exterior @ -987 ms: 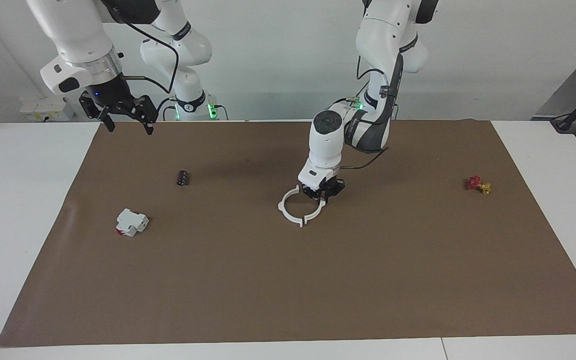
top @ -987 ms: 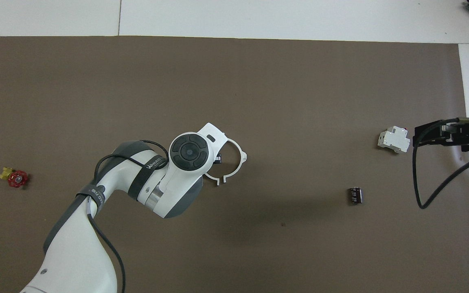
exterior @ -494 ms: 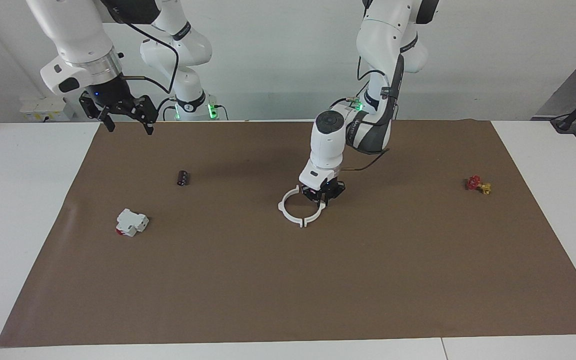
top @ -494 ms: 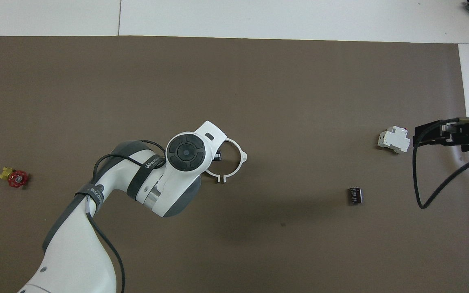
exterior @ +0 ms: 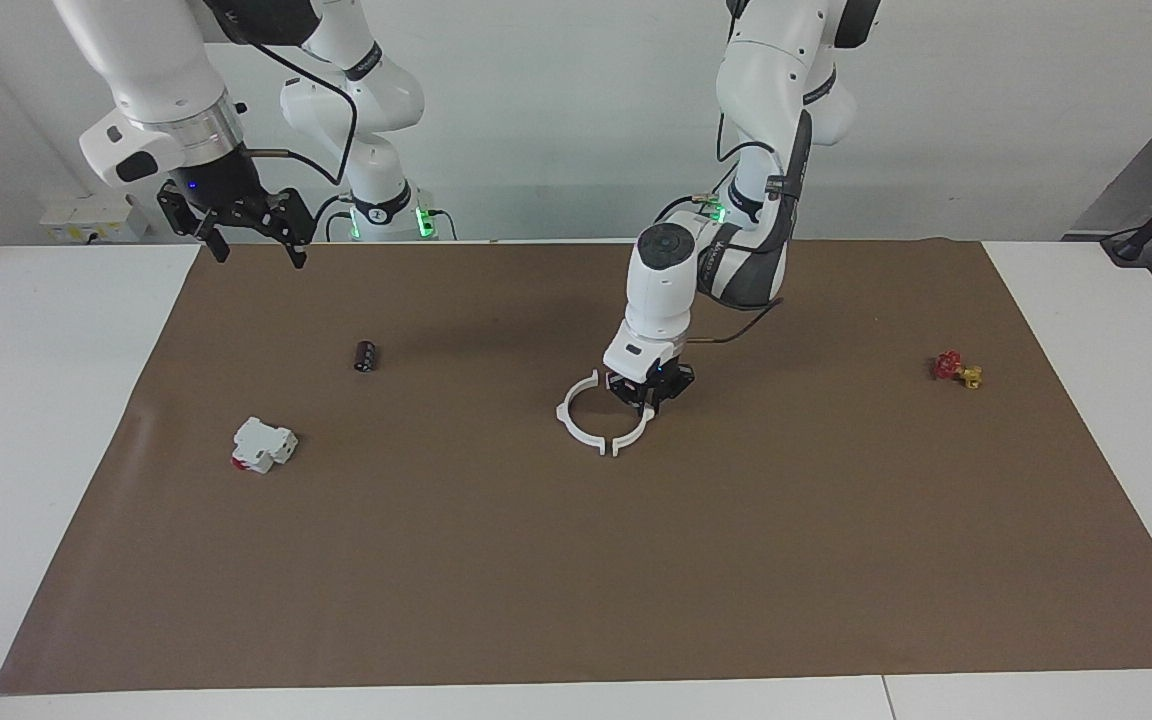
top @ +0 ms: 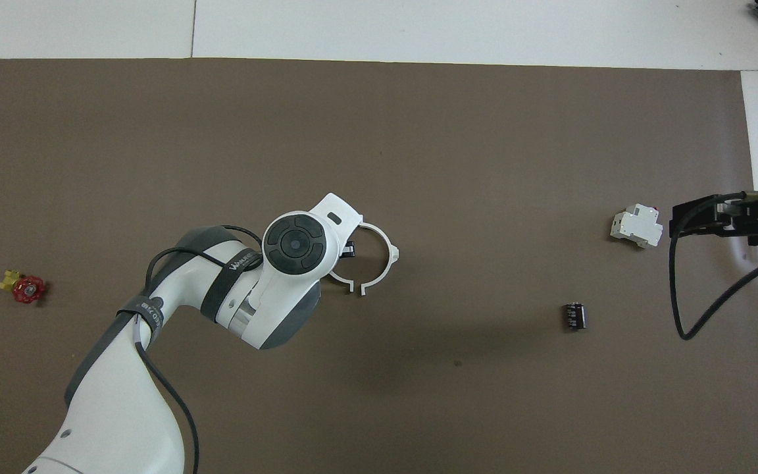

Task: Assemble drain pipe with both arms
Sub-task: 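Press the held half against the placed half to close the ring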

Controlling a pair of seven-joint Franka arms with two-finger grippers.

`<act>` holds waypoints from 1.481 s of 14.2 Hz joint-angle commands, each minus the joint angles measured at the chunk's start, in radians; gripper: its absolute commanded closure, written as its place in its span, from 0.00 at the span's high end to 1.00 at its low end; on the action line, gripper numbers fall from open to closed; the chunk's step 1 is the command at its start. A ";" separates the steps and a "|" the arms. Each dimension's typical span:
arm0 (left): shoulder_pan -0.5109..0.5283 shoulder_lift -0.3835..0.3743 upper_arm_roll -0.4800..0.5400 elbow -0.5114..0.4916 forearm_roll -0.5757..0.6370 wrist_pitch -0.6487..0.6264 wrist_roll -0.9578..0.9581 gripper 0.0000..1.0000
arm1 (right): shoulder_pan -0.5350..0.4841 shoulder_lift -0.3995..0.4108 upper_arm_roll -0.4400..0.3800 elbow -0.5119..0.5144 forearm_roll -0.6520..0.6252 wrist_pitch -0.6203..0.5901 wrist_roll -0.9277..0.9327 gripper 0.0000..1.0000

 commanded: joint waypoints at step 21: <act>0.007 0.008 -0.008 -0.023 -0.044 -0.001 0.031 0.00 | -0.013 -0.016 0.008 -0.005 0.004 -0.012 -0.032 1.00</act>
